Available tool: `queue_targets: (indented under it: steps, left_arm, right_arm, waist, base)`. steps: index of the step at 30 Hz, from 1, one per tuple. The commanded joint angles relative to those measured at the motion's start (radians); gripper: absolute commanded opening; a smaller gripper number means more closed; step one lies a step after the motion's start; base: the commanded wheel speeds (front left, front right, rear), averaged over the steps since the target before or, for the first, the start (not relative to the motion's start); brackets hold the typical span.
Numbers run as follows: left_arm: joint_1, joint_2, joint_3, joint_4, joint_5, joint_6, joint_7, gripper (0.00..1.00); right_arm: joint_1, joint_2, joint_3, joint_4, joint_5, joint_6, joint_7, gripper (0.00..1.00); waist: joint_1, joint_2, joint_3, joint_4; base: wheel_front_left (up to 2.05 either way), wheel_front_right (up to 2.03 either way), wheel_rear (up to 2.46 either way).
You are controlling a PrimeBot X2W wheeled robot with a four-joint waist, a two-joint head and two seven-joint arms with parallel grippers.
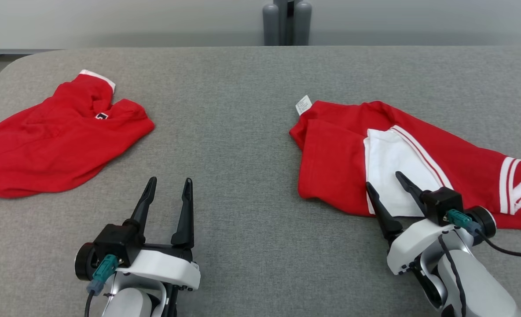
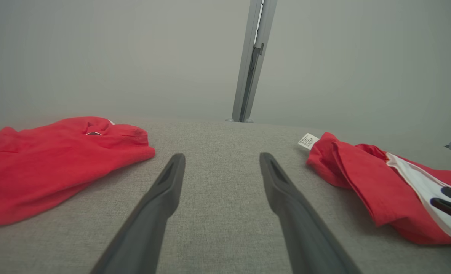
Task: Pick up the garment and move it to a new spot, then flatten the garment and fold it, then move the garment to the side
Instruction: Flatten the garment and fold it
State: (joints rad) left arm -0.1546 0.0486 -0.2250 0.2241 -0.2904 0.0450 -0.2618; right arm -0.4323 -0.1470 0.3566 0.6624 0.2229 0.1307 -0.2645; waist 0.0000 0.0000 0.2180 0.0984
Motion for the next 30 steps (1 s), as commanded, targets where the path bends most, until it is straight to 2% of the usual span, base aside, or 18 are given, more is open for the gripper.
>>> queue_targets:
  steps: [1, 6, 7, 8, 9, 10, 20, 30]
  left_arm:
    - [-0.017, 0.003, -0.002, 0.002, -0.001, 0.001, -0.003, 1.00]
    - [-0.017, 0.003, -0.004, 0.003, -0.002, 0.006, -0.003, 1.00]
    - [-0.018, 0.003, -0.004, 0.003, -0.003, 0.007, -0.003, 1.00]
    - [-0.019, 0.003, -0.004, 0.003, -0.004, 0.007, -0.003, 1.00]
    - [-0.021, 0.003, -0.005, 0.003, -0.005, 0.007, -0.003, 1.00]
    - [-0.022, 0.003, -0.006, 0.003, -0.006, 0.009, -0.003, 1.00]
    - [-0.003, 0.003, 0.006, 0.005, -0.008, 0.014, -0.003, 1.00]
    - [0.010, 0.003, 0.024, -0.001, -0.004, 0.010, -0.003, 1.00]
  right_arm:
    - [-0.017, -0.009, -0.009, 0.028, 0.006, 0.000, -0.001, 1.00]
    - [-0.037, -0.004, -0.017, 0.094, 0.012, 0.000, -0.001, 1.00]
    - [-0.041, -0.001, -0.018, 0.109, 0.013, 0.000, -0.001, 0.92]
    - [-0.046, 0.002, -0.020, 0.123, 0.016, 0.000, -0.001, 0.45]
    - [-0.051, 0.003, -0.020, 0.132, 0.016, 0.000, -0.001, 0.16]
    - [-0.057, 0.004, -0.022, 0.138, 0.016, 0.000, -0.001, 0.00]
    - [-0.050, 0.015, -0.034, 0.057, 0.025, 0.000, -0.001, 0.00]
    - [0.006, -0.015, 0.070, -0.085, 0.091, 0.000, -0.001, 0.00]
  waist:
    - [0.0000, 0.0000, 0.008, 0.020]
    - [0.0000, 0.0000, 0.006, 0.030]
    - [0.0000, 0.0000, 0.006, 0.031]
    - [0.0000, 0.0000, 0.006, 0.032]
    - [0.0000, 0.0000, 0.006, 0.032]
    - [0.0000, 0.0000, 0.006, 0.031]
    - [0.0000, 0.0000, -0.022, -0.025]
    - [0.0000, 0.0000, -0.070, -0.136]
  base:
    - [0.00, 0.00, 0.00]
    - [0.00, 0.00, 0.00]
    - [0.00, 0.00, 0.00]
    - [0.00, 0.00, 0.00]
    - [0.00, 0.00, 0.00]
    - [0.00, 0.00, 0.00]
    - [0.00, 0.00, 0.00]
    - [0.00, 0.00, 0.00]
